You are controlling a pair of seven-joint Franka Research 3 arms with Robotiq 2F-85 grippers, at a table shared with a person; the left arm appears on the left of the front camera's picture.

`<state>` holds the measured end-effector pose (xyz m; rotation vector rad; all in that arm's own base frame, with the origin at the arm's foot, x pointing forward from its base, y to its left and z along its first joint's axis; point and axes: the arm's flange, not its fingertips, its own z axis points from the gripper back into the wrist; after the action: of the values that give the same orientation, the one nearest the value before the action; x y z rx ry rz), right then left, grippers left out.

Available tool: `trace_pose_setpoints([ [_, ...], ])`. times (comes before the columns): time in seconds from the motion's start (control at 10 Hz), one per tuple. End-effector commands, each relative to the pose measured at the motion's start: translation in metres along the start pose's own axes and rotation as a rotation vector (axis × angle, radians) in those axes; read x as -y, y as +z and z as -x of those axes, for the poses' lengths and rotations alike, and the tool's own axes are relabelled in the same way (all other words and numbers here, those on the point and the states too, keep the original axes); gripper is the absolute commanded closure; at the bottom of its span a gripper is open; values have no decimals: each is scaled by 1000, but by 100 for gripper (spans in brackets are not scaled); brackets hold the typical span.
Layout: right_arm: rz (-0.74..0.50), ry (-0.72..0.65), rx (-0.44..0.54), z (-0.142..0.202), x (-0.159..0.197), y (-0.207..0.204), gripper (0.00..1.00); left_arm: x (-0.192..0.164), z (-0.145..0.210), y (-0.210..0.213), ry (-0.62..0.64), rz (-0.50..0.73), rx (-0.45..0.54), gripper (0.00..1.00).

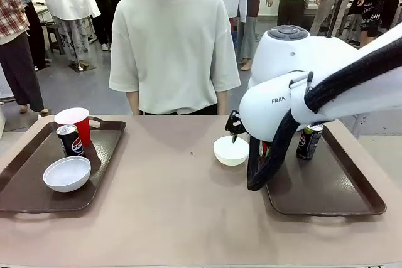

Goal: Prepare tableware on both trays.
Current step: Pick up a Picnic Bowl from the table and place it on a Handle tray.

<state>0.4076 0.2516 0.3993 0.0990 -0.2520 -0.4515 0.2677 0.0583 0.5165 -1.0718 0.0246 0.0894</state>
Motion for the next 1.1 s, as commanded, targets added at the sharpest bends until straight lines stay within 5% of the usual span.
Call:
trace_pose_setpoints([
  [0.0,31,13,-22,-12,-28,-13,0,-1,0,0,-18,20,6,0],
  [0.6,52,75,-88,-34,-40,-65,0,-1,0,0,-18,20,6,0],
  [0.7,51,70,-95,-35,-40,-68,59,-1,0,0,-18,20,6,0],
  [0.8,46,65,-100,-33,-41,-67,60,-1,0,0,-18,20,6,0],
  [0.9,47,62,-100,-33,-40,-67,100,-1,0,0,-18,20,6,0],
  [1.0,51,53,-99,-34,-38,-68,65,-1,0,0,-18,20,6,0],
])
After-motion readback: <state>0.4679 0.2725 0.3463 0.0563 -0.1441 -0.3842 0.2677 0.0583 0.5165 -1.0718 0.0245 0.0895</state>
